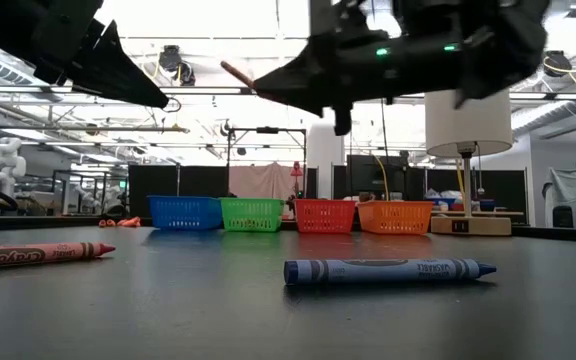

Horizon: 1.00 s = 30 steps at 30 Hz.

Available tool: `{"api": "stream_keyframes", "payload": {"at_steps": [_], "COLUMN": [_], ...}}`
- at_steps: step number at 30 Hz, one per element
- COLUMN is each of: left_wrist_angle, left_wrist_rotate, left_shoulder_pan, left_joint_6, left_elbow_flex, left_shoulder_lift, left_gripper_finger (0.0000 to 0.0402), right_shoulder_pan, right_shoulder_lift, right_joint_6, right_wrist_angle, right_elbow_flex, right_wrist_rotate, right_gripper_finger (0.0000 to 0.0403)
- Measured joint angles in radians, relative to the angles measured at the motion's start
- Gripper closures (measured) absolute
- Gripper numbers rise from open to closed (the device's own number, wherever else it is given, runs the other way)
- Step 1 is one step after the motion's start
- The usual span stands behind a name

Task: Sort crayons
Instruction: Put the orange crayon into the green bin

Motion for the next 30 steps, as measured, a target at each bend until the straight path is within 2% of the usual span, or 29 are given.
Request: {"api": "stream_keyframes", "payload": {"at_steps": [6,12,20,23,26,30], "left_wrist_angle": [0.005,0.007,0.025,0.029,0.030,0.029], "left_wrist_rotate": [0.004,0.004,0.005,0.005,0.020,0.035], "left_shoulder_pan": [0.000,0.000,0.000,0.000,-0.001,-0.001], "left_joint_6": [0.000,0.000,0.001,0.001,0.001,0.004], "left_elbow_flex": [0.000,0.000,0.000,0.000,0.000,0.000], "left_shoulder_lift": [0.000,0.000,0.000,0.000,0.000,0.000], "left_gripper_finger": [0.0226,0.0226,0.0226,0.0226,0.0226,0.0226], "right_shoulder_pan": [-0.143,-0.282,-0.367,-0.374,-0.379,-0.387], "right_shoulder_lift": [0.000,0.019,0.183,0.234,0.248,0.248], "right_joint_6": [-0.031,0.011,0.123,0.229,0.262,0.263], "right_wrist_angle": [-0.103,-0.133,-0.149,-0.197,-0.294,-0.379], "right_elbow_flex": [0.115,0.212,0.355,0.400,0.433,0.448], "right_wrist_rotate": [-0.001,-0.001,0.004,0.109,0.220,0.234], "right_gripper_finger": [0.0394,0.0394,0.0394,0.0394,0.0393,0.0393]}}
